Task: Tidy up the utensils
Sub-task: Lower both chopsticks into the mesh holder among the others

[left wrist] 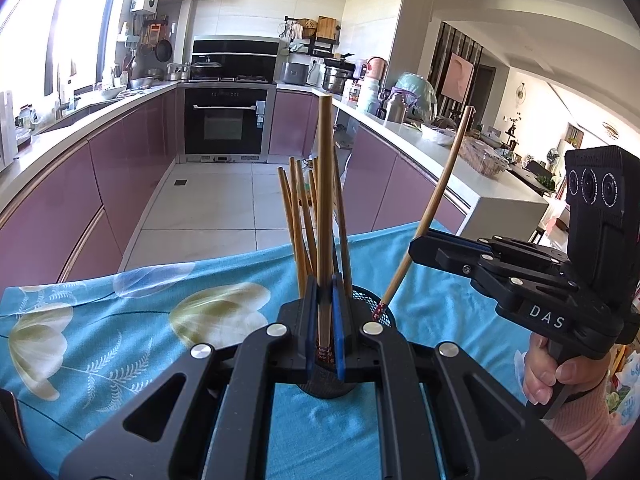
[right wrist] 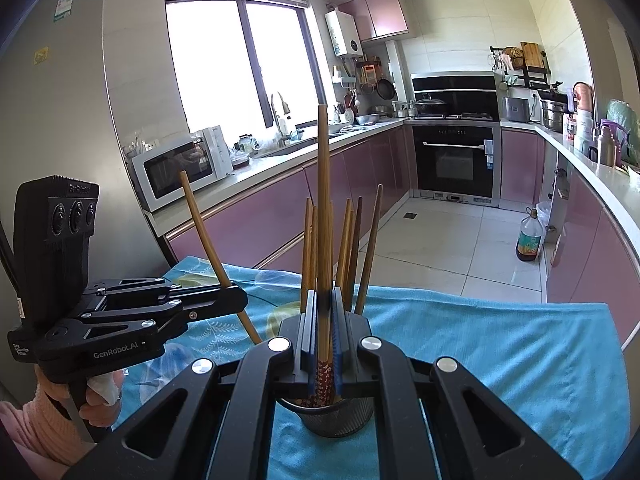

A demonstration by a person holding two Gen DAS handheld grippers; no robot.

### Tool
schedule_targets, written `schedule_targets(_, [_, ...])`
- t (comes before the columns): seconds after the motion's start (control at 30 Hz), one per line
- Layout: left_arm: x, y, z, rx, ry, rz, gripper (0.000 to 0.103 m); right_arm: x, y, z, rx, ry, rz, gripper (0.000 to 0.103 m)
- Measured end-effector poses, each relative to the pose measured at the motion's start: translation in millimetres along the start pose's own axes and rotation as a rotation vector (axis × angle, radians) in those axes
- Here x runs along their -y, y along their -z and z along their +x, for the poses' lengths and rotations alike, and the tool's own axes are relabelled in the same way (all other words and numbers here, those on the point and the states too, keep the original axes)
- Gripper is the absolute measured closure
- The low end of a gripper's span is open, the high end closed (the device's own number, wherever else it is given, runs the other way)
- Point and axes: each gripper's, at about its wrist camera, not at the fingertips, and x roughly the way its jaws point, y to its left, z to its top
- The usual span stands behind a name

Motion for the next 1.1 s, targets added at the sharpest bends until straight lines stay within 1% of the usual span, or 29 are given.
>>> schedule_targets(1.1, [-8, 10, 25, -0.057, -0.013, -0.012, 0.095, 2, 8, 17, -0.053, 0.004, -0.002, 0.097])
